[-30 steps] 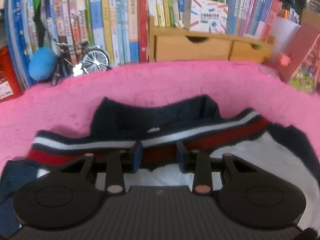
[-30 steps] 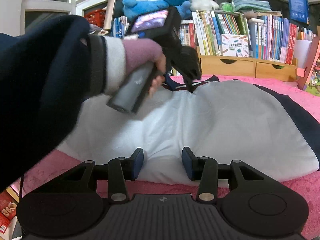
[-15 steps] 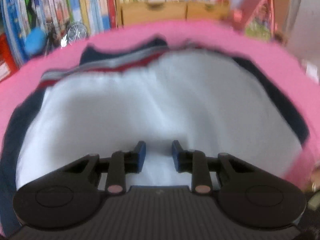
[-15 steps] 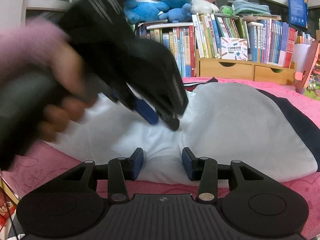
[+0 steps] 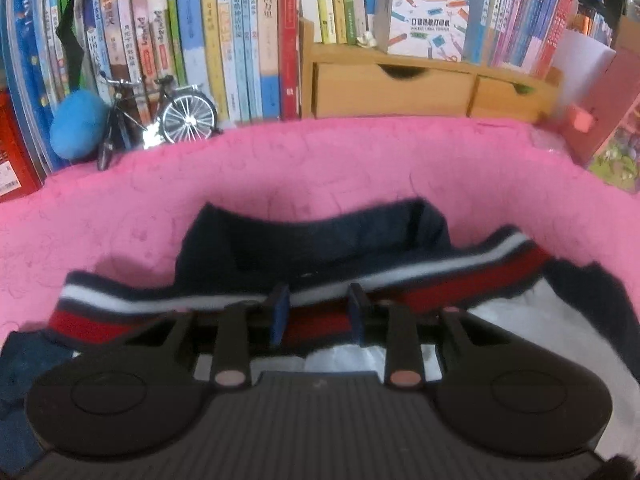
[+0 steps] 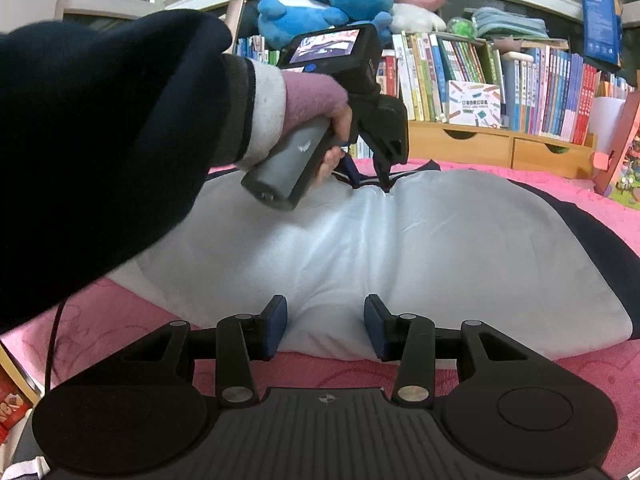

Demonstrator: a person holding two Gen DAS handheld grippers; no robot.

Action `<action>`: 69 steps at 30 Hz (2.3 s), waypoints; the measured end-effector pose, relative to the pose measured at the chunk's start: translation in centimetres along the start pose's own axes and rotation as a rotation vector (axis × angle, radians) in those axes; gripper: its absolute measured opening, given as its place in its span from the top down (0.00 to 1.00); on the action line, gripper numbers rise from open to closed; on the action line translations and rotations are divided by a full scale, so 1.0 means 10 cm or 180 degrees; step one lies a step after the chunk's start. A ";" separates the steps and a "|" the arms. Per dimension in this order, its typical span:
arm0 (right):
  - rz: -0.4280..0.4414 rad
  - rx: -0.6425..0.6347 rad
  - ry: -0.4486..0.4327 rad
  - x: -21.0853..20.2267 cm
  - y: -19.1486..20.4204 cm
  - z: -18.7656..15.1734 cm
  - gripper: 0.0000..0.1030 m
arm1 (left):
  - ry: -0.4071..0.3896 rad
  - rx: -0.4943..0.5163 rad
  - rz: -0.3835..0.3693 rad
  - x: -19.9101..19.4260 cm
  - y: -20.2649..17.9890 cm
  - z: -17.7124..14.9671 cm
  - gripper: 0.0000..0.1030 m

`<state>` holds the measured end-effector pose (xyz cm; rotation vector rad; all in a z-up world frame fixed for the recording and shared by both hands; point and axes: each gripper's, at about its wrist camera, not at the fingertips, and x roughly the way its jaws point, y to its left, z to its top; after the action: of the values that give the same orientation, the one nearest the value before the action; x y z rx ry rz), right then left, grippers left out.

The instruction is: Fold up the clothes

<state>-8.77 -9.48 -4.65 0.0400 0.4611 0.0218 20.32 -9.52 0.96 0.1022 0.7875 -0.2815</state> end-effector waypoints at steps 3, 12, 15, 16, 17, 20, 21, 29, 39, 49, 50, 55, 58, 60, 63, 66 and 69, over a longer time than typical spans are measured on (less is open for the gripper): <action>0.0249 0.0449 -0.0261 -0.14 -0.25 0.02 0.62 | -0.0235 0.0012 -0.0031 -0.37 0.03 -0.13 0.73; -0.0306 0.0921 -0.0864 -0.61 -0.93 0.12 0.52 | -0.0938 -0.0149 -0.0106 -1.66 -0.21 -1.32 0.78; -0.0512 0.1121 -0.0724 -0.61 -1.12 0.04 0.52 | -0.0910 -0.0113 -0.0089 -1.78 -0.36 -1.61 0.80; -0.0576 0.1188 -0.0673 -0.60 -1.18 0.02 0.52 | -0.0836 -0.0112 -0.0118 -1.78 -0.41 -1.68 0.80; -0.0636 0.1261 -0.0621 -0.59 -1.24 0.00 0.52 | -0.0763 -0.0133 -0.0148 -1.76 -0.43 -1.71 0.80; -0.0792 0.1485 -0.0501 -0.56 -1.36 -0.08 0.52 | -0.0587 -0.0117 -0.0085 -1.63 -0.51 -1.78 0.80; -0.0830 0.1523 -0.0481 -0.57 -1.37 -0.12 0.52 | -0.0534 -0.0144 -0.0057 -1.58 -0.51 -1.81 0.80; -0.1041 0.1689 -0.0388 -0.56 -1.47 -0.21 0.46 | -0.0547 -0.0086 -0.0008 -1.58 -0.59 -1.92 0.80; -0.0970 0.1745 -0.0364 -0.41 -1.58 -0.17 0.38 | -0.0482 -0.0229 -0.0096 -1.58 -0.64 -1.96 0.76; -0.0697 0.1875 -0.0311 -0.10 -1.83 0.03 0.41 | -0.0561 -0.0067 -0.0016 -1.49 -0.66 -2.02 0.72; -0.0619 0.1952 -0.0296 -0.05 -1.89 0.05 0.43 | -0.0560 -0.0084 -0.0039 -1.49 -0.65 -2.01 0.72; -0.0459 0.2175 -0.0171 0.15 -2.10 0.19 0.68 | -0.0538 -0.0895 -0.0600 -1.63 -0.09 -1.90 0.73; -0.0545 0.1939 -0.0157 0.19 -2.04 0.35 0.82 | -0.0868 -0.1266 -0.0381 -1.85 0.44 -1.87 0.73; -0.0604 0.1528 -0.0259 0.18 -1.84 0.55 0.83 | -0.1028 -0.1598 -0.0333 -1.94 0.87 -1.87 0.73; -0.0575 0.0868 -0.0487 0.22 -1.38 0.88 0.83 | -0.1162 -0.2162 -0.0389 -2.01 1.40 -2.03 0.73; -0.0334 0.0170 -0.0724 0.24 -0.66 1.08 0.83 | -0.1396 -0.2556 -0.0400 -2.15 1.82 -2.22 0.73; 0.0131 -0.0464 -0.0809 0.40 0.14 1.16 0.83 | -0.1587 -0.2811 -0.0457 -2.27 2.12 -2.37 0.73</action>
<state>-0.02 -8.34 4.04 -0.0901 0.2035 0.0896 -5.01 20.21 0.12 -0.8308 0.3656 -0.0666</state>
